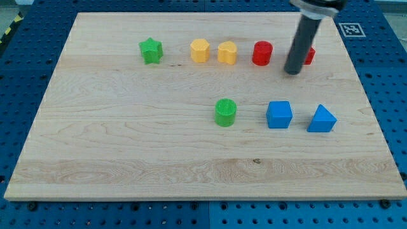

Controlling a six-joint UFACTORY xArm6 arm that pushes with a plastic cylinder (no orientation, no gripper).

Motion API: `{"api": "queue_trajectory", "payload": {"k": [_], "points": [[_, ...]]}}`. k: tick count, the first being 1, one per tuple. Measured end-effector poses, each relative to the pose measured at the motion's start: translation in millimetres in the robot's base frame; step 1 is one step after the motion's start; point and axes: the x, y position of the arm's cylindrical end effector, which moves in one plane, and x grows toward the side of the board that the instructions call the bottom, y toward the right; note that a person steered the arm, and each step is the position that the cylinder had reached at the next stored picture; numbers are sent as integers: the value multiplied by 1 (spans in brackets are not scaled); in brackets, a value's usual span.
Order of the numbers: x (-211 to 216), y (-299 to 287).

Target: Move your arm to the green star

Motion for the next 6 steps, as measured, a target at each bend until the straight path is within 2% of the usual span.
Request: {"api": "queue_trajectory", "payload": {"k": [2,4,5,6], "points": [[17,-125],[23,-279],[0,-341],[-62,-339]]}}
